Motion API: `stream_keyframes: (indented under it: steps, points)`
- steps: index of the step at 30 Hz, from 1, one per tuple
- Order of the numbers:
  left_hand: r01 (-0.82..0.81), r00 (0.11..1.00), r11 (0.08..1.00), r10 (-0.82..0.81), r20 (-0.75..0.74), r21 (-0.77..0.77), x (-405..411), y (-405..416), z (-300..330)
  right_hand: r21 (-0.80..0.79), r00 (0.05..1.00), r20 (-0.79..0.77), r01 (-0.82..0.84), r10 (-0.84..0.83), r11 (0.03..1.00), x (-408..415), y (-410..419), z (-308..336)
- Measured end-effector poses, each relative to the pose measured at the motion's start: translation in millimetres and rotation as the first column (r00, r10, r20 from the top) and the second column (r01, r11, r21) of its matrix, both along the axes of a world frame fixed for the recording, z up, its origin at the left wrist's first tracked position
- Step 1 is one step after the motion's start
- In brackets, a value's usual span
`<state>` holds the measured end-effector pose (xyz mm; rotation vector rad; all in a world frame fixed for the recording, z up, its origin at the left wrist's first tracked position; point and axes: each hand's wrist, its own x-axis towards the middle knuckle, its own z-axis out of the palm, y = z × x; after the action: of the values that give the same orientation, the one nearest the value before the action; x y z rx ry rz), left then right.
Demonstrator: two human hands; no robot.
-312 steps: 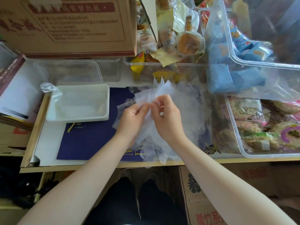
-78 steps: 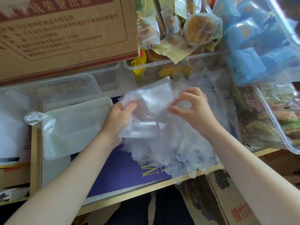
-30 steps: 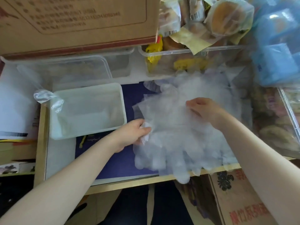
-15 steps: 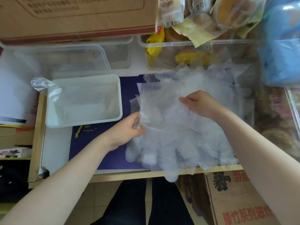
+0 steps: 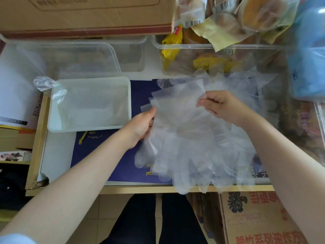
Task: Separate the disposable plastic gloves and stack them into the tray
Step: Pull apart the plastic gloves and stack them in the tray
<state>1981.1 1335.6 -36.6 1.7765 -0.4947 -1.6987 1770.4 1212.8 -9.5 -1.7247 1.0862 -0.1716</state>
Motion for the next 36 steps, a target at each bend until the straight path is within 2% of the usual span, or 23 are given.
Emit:
stream_keyframes:
  steps: [2, 5, 10, 14, 15, 17, 19, 21, 23, 26, 29, 31, 34, 36]
  points:
    - [0.027, 0.999, 0.999, -0.027, 0.032, -0.032, -3, -3, 1, 0.082, 1.000, -0.003, -0.013, 0.014, 0.997, -2, 3, -3]
    - [0.048, 0.994, 0.996, -0.040, 0.104, -0.077, -10, -6, 4, 0.090, 0.999, -0.052, 0.008, -0.003, 0.996, -3, 3, -12]
    - [0.093, 0.970, 0.987, -0.060, 0.233, -0.131, -18, -7, 2, -0.107, 0.952, -0.296, 0.044, -0.074, 0.993, 5, 4, -26]
    - [0.197, 0.941, 0.956, -0.123, 0.315, -0.216, -21, -4, 4, -0.164, 0.893, -0.429, 0.068, -0.134, 0.984, 2, 7, -27]
    - [0.226, 0.934, 0.941, -0.137, 0.330, -0.250, -20, -4, 7, -0.177, 0.903, -0.400, 0.095, -0.160, 0.980, 0, 6, -26]
    - [0.281, 0.921, 0.906, -0.162, 0.353, -0.317, -16, -2, 15, -0.113, 0.942, -0.214, 0.239, -0.258, 0.964, -3, 6, -16]
    - [0.302, 0.920, 0.874, -0.164, 0.355, -0.381, -10, 1, 25, 0.132, 0.939, -0.014, 0.341, -0.342, 0.931, -3, 10, 1]
    - [0.309, 0.925, 0.850, -0.163, 0.344, -0.427, -5, 5, 32, 0.352, 0.950, 0.084, 0.255, -0.301, 0.901, -4, 13, 13]
    - [0.303, 0.932, 0.834, -0.158, 0.326, -0.461, 0, 8, 39, 0.437, 0.961, 0.146, 0.150, -0.234, 0.887, -2, 16, 18]
    - [0.256, 0.959, 0.818, -0.148, 0.242, -0.516, 4, 13, 51, 0.548, 0.954, 0.167, 0.119, -0.248, 0.828, 3, 18, 27]
    - [0.180, 0.984, 0.840, -0.144, 0.110, -0.511, 10, 17, 56, 0.563, 0.950, 0.236, 0.036, -0.203, 0.826, 8, 22, 33]
    - [0.147, 0.988, 0.893, -0.157, 0.013, -0.426, 15, 21, 56, 0.535, 0.932, 0.275, 0.054, -0.234, 0.843, 11, 25, 34]
    - [0.272, 0.960, 0.925, -0.280, 0.005, -0.267, 20, 31, 52, 0.490, 0.911, 0.285, 0.128, -0.297, 0.862, 14, 30, 34]
    - [0.302, 0.952, 0.926, -0.304, 0.028, -0.227, 22, 38, 48, 0.448, 0.903, 0.264, 0.196, -0.338, 0.872, 14, 32, 34]
